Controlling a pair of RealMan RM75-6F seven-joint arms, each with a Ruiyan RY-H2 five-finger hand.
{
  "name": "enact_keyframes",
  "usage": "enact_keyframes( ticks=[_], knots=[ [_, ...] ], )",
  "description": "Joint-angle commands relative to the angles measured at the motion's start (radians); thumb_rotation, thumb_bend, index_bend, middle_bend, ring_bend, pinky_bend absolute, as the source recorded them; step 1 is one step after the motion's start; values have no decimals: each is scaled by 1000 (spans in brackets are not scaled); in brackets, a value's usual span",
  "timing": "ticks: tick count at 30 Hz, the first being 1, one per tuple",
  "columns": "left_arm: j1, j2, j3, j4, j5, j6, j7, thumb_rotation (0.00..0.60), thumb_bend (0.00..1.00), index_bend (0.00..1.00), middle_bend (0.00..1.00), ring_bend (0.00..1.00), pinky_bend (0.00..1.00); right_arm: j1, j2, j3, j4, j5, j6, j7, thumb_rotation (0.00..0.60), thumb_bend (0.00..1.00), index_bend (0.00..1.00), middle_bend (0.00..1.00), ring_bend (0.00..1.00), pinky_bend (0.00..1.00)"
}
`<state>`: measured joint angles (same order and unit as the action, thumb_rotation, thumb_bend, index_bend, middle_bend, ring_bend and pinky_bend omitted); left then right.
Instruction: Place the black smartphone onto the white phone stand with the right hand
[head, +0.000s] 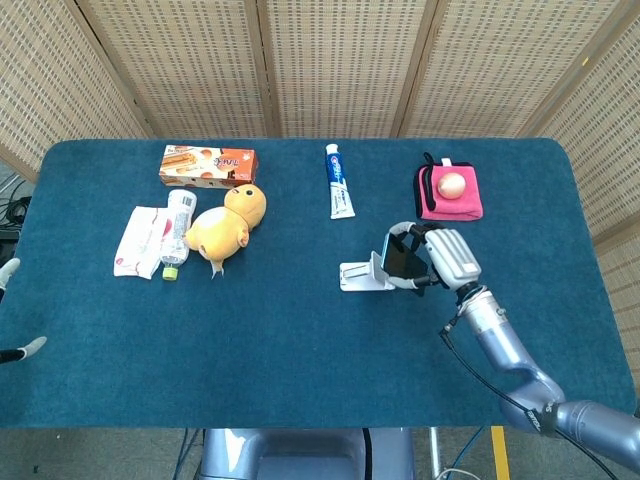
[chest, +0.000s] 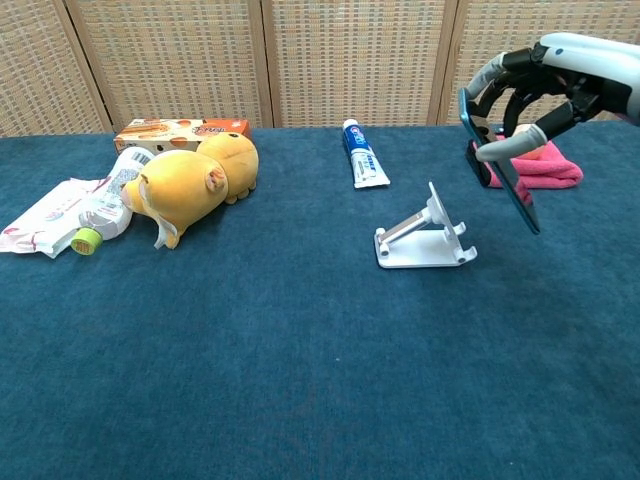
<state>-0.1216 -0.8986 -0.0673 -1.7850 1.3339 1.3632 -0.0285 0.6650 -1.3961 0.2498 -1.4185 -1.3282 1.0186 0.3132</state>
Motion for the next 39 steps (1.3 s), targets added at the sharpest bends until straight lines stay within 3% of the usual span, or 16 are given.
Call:
enact_keyframes(
  ticks=[1,9,22,39],
  knots=[
    [-8,2,-5,2,-13,-14,-2,600,0,0,0,0,0,26,-58,5,84,-12,-23,78,600,362,473,585,506,282],
    [-20,5,-10,1,-31,-41,2,600,0,0,0,0,0,76,-139,4,209,-56,-31,121,600,362,472,583,506,282],
    [-28,7,-13,-1,-44,-55,3,600,0,0,0,0,0,120,-213,-14,310,-120,5,158,600,363,472,581,506,282],
    [-34,8,-15,-5,-54,-66,11,600,0,0,0,0,0,125,-298,-34,450,-125,28,263,600,388,472,578,506,282]
  ],
)
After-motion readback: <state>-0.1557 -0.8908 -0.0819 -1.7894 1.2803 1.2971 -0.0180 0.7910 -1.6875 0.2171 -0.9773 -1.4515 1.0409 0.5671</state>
